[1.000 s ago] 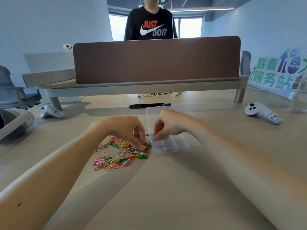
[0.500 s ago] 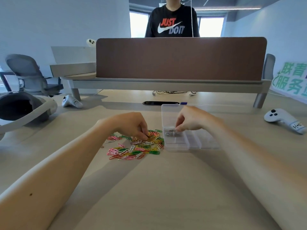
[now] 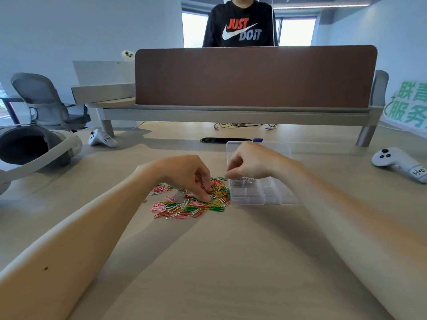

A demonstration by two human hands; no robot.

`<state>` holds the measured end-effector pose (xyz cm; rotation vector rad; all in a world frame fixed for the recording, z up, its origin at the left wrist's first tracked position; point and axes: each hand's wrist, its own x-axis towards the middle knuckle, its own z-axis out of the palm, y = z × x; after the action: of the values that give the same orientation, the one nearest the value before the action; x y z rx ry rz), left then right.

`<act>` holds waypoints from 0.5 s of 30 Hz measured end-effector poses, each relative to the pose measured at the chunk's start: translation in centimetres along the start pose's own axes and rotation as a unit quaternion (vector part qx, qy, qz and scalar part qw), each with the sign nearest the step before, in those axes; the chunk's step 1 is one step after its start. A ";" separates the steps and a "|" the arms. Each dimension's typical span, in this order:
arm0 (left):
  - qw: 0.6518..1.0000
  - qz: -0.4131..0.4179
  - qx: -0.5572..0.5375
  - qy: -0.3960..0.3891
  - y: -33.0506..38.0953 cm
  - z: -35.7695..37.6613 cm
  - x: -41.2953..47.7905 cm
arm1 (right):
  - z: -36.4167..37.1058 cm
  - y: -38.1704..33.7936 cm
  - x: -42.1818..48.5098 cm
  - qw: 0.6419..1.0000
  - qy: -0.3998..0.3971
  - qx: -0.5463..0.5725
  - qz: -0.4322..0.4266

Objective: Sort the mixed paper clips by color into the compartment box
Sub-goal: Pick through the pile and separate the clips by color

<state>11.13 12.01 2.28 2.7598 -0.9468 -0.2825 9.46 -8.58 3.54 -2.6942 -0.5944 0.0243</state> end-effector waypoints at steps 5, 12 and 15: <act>1.000 0.005 0.005 -0.011 -0.4 -0.3 -0.2 | 1.8 -2.0 0.2 0.991 -0.081 -0.101 -0.017; 0.999 -0.004 0.012 -0.038 -0.5 -0.3 -0.4 | 2.3 -2.6 -0.3 0.988 -0.091 -0.123 -0.019; 0.999 -0.008 0.026 -0.038 -0.4 -0.1 -0.3 | 2.5 -2.8 -0.3 0.987 -0.095 -0.129 -0.021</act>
<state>11.14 12.56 2.34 2.8224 -0.9635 -0.3720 7.81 -5.49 2.22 -2.9514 -0.7576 0.2100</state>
